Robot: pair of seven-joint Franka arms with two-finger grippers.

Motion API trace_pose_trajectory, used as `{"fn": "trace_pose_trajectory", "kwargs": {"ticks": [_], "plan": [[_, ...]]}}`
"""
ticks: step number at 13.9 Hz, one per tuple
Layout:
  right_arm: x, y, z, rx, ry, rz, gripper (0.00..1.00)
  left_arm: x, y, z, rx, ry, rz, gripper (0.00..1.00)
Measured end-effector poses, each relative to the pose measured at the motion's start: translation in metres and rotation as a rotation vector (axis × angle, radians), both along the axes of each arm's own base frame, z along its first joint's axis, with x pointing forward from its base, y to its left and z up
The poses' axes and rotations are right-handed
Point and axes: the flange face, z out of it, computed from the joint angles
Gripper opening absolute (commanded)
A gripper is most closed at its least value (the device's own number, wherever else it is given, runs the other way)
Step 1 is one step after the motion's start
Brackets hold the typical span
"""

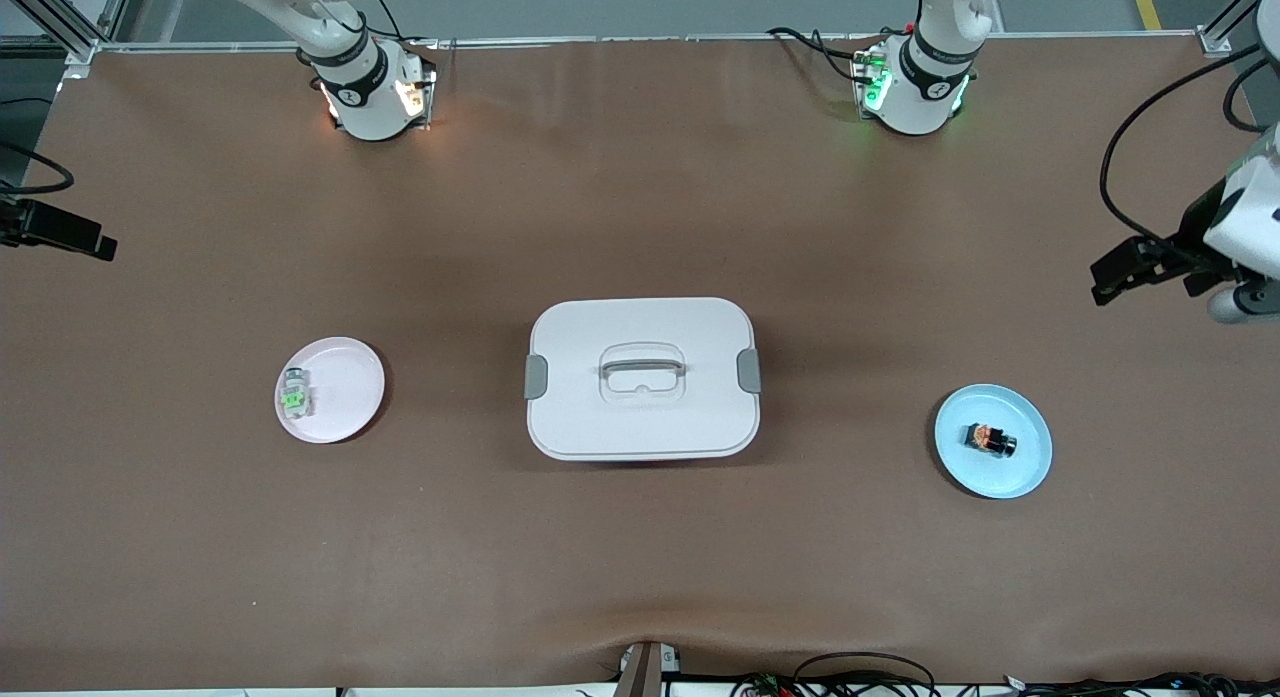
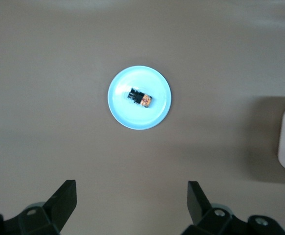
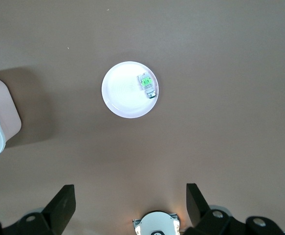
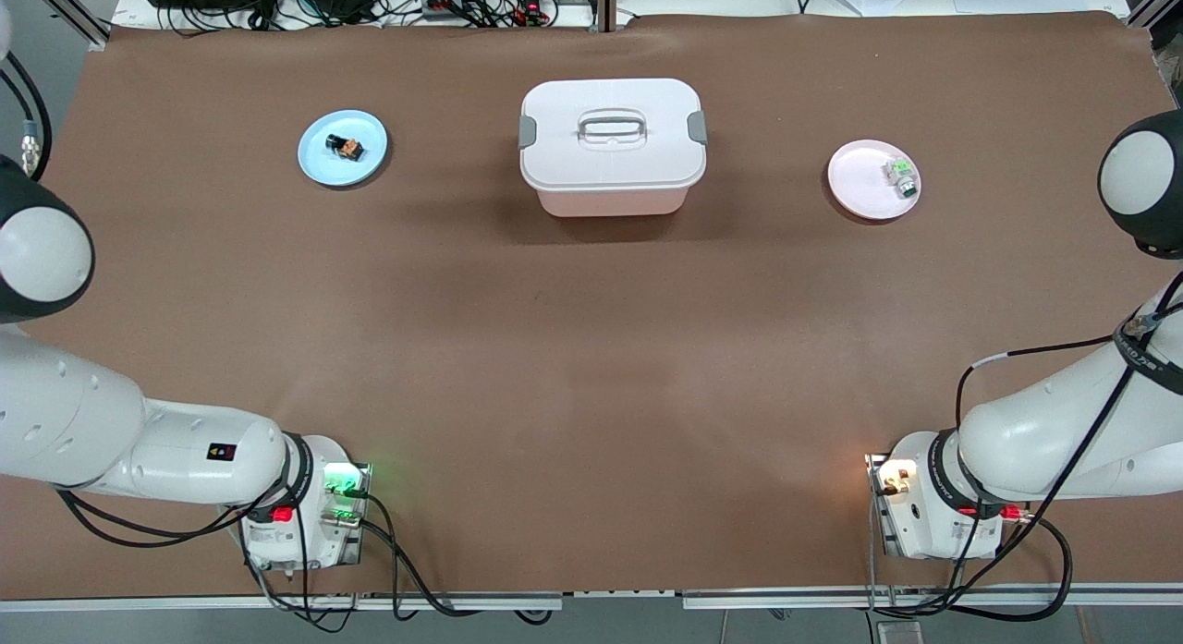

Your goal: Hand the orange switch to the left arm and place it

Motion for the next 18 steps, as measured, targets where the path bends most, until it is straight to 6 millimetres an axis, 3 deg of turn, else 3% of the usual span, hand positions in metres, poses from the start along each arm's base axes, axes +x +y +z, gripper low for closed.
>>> {"fn": "trace_pose_trajectory", "kwargs": {"ticks": [4,9,12,18], "plan": [[-0.006,-0.001,-0.006,0.001,-0.024,-0.002,1.0,-0.024,-0.011,0.02,-0.016,-0.022,-0.021,1.0],[-0.044,0.0,-0.015,0.013,-0.072,-0.002,1.0,-0.039,-0.047,0.023,-0.01,0.003,-0.085,1.0],[-0.06,0.001,-0.02,0.019,-0.08,-0.002,1.0,-0.044,-0.052,0.024,-0.006,0.019,-0.093,1.0],[-0.07,0.002,-0.029,0.02,-0.09,-0.002,1.0,-0.054,-0.061,0.031,0.005,0.036,-0.12,1.0]]}}
